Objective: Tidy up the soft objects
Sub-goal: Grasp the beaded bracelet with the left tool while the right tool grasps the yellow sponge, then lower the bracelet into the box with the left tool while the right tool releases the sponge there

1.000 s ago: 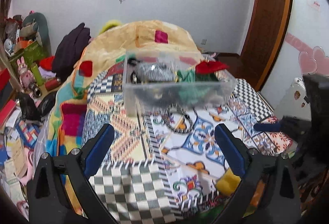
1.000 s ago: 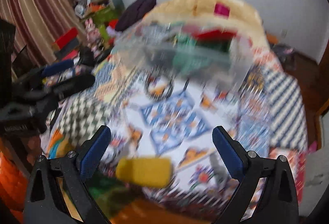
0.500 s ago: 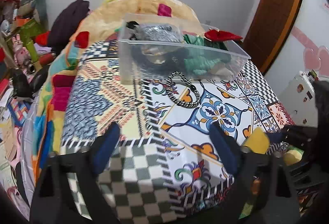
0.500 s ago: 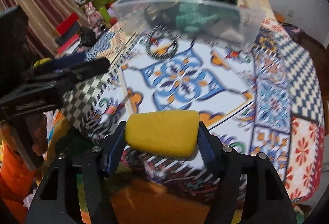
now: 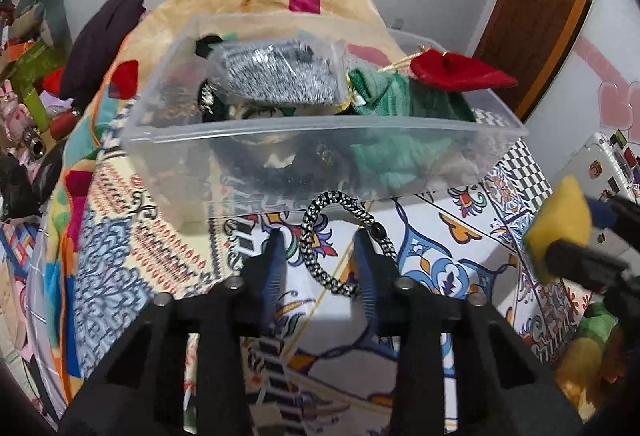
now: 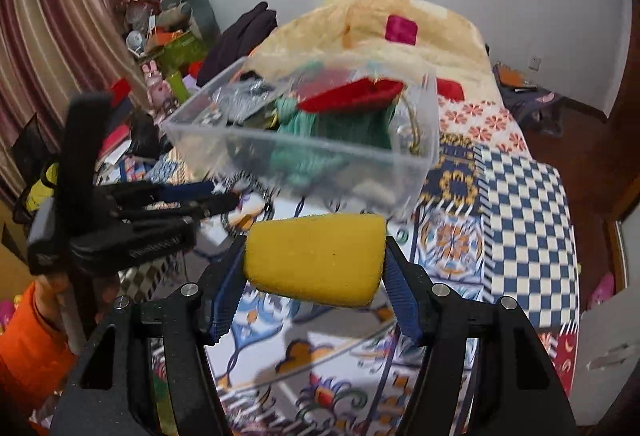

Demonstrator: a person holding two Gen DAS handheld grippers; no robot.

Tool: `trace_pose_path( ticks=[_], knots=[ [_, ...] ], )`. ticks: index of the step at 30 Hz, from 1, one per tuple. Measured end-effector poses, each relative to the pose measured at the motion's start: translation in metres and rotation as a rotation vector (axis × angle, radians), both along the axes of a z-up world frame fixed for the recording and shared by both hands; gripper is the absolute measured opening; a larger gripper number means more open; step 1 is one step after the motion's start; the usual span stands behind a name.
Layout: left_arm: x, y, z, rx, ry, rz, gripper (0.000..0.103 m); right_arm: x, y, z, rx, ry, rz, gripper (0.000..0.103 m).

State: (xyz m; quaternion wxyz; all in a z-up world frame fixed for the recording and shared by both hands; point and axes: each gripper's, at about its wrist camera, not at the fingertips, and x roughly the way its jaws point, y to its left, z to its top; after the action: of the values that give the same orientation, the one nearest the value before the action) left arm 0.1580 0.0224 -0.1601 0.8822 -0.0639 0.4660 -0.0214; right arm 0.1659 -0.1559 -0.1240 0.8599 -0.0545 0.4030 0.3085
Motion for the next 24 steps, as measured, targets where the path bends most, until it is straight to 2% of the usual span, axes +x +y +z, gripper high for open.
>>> trace_pose_path(
  ticks=[3, 6, 12, 18, 24],
  knots=[
    [0.007, 0.000, -0.006, 0.003, 0.011, -0.001, 0.020, 0.007, 0.004, 0.003, 0.011, -0.011, -0.004, 0.061],
    [0.008, -0.002, -0.006, 0.033, -0.003, -0.001, 0.006, 0.011, 0.004, 0.005, 0.017, -0.017, -0.006, 0.061],
    [-0.004, -0.006, 0.006, 0.045, -0.064, -0.025, 0.006, 0.012, 0.005, 0.012, 0.016, -0.046, -0.008, 0.061],
    [-0.019, -0.008, 0.037, 0.063, -0.158, -0.029, 0.006, 0.018, 0.007, 0.031, 0.046, -0.092, -0.019, 0.061],
    [-0.022, -0.001, 0.069, 0.045, -0.243, -0.016, 0.006, 0.024, 0.008, 0.056, 0.086, -0.157, -0.031, 0.061]
  ],
)
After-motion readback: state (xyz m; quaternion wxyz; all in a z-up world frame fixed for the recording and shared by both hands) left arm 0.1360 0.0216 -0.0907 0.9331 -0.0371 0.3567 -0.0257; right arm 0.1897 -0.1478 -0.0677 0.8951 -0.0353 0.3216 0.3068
